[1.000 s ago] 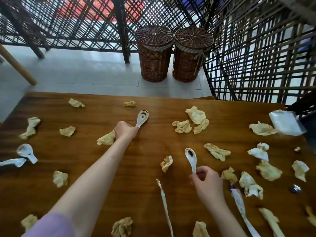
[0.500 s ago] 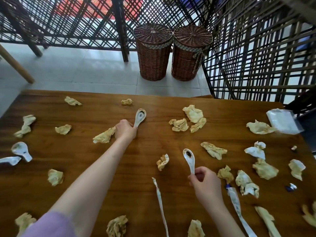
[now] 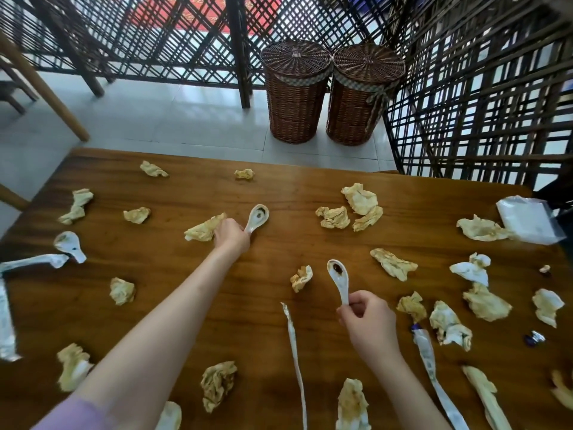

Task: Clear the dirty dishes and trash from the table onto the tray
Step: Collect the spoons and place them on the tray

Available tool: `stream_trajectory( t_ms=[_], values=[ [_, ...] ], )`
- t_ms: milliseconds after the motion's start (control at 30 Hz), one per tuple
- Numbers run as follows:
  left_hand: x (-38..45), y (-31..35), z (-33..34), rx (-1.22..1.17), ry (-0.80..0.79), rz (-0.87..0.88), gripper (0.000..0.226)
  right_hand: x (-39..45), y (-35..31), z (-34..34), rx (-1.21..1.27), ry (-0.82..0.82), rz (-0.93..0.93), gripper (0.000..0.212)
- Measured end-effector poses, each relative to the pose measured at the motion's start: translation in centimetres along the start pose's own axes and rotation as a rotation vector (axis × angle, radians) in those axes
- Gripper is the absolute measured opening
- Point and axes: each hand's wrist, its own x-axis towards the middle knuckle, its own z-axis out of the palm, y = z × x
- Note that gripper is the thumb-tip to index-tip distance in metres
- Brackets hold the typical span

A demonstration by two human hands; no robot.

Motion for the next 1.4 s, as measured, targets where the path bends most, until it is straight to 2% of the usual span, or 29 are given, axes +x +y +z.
stream_trajectory(
  t_ms=[267,500,700,867,1167,1400],
  values=[
    [-6.2,-4.3,-2.1,-0.157,-0.092,-0.107,0.026,-2.4,-1.2,0.9,-0.014,-0.073,-0.085,0.009],
    [-11.8,-9.5,-5.0,-0.379,-0.028,-0.174,0.030,-5.1,-3.1,3.3,-0.006,-0.152,-0.141,0.007],
    [-13.8,-15.0,-8.8,-0.472,0.032,-0.191,0.032,-7.4,-5.5,6.1,-0.012,-0.214,-0.166,0.006],
    [-13.1,-19.2,-12.4,-0.516,0.082,-0.223,0.035,-9.1,-8.5,9.0,-0.056,-0.215,-0.200,0.006],
    [-9.1,-26.9,-19.5,-0.522,0.064,-0.264,0.037,-12.5,-15.5,17.8,-0.047,-0.176,-0.189,0.003],
    [-4.6,-32.3,-23.9,-0.521,0.002,-0.202,0.034,-12.7,-21.6,26.2,-0.055,-0.081,-0.132,0.013]
  ],
)
